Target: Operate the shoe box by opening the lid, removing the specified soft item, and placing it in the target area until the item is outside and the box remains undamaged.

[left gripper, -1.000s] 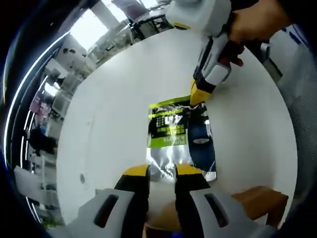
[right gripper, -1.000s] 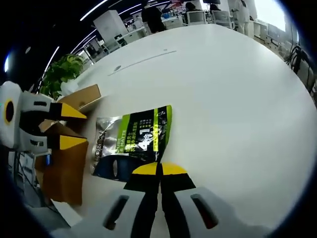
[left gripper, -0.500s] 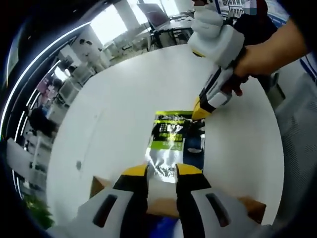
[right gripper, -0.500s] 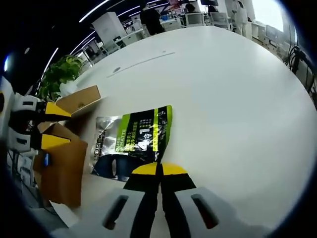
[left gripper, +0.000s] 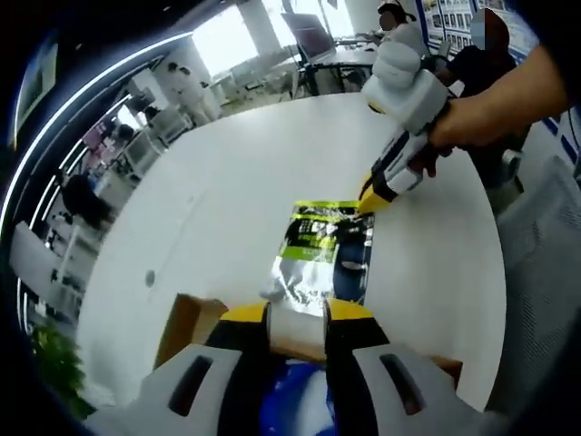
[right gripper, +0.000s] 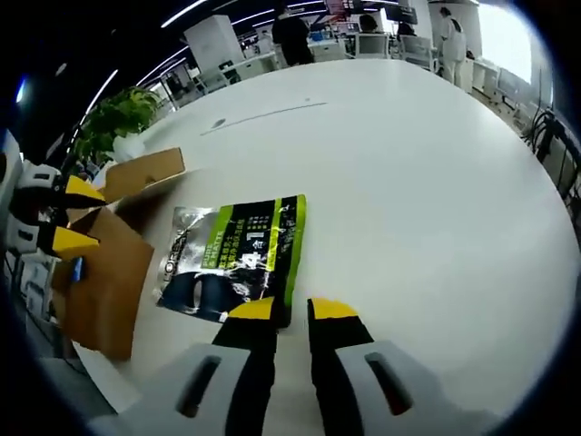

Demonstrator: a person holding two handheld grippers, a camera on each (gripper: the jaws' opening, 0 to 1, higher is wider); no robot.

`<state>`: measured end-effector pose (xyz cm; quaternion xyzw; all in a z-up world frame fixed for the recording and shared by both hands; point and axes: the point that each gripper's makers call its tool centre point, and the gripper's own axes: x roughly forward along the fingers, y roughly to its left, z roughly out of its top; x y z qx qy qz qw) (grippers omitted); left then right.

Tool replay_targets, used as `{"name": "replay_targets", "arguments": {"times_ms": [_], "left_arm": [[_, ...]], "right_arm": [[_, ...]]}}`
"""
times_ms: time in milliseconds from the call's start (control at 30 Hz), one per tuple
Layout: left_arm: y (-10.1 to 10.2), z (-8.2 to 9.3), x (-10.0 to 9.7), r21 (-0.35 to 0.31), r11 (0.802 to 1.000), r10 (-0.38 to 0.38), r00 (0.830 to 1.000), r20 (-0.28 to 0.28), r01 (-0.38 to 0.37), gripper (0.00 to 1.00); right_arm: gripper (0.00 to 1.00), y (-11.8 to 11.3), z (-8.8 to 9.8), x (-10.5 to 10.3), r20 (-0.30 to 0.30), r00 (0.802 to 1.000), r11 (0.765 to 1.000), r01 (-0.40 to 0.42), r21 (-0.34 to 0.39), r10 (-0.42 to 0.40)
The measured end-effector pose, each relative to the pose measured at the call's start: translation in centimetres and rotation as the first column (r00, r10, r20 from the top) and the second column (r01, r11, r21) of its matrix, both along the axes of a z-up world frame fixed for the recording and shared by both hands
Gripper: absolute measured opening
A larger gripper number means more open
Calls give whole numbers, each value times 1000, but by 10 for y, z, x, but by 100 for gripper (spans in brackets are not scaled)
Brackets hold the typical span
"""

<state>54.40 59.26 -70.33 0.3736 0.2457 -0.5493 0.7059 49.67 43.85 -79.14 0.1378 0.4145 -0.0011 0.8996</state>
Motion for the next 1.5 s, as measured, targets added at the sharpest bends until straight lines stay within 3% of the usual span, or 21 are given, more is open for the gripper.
{"name": "replay_targets", "arguments": {"times_ms": [533,700,1000,1500], "left_arm": [[38,13,-8,-89,982,157,984,-90,-165,26],[59,19,-9,-129,960,232,962,-141,-250,28],[99,22,-11,-137,936,303,940,-157,-325,31],[157,26,-15,-175,867,435,881,-187,-466,35]], "right_arm": [[25,15,38,-15,69,992,994,-107,-6,107],[29,25,51,-20,92,987,991,-135,-5,135],[34,47,77,-28,138,973,982,-188,-2,187],[38,94,108,-34,178,948,962,-271,23,263]]}}
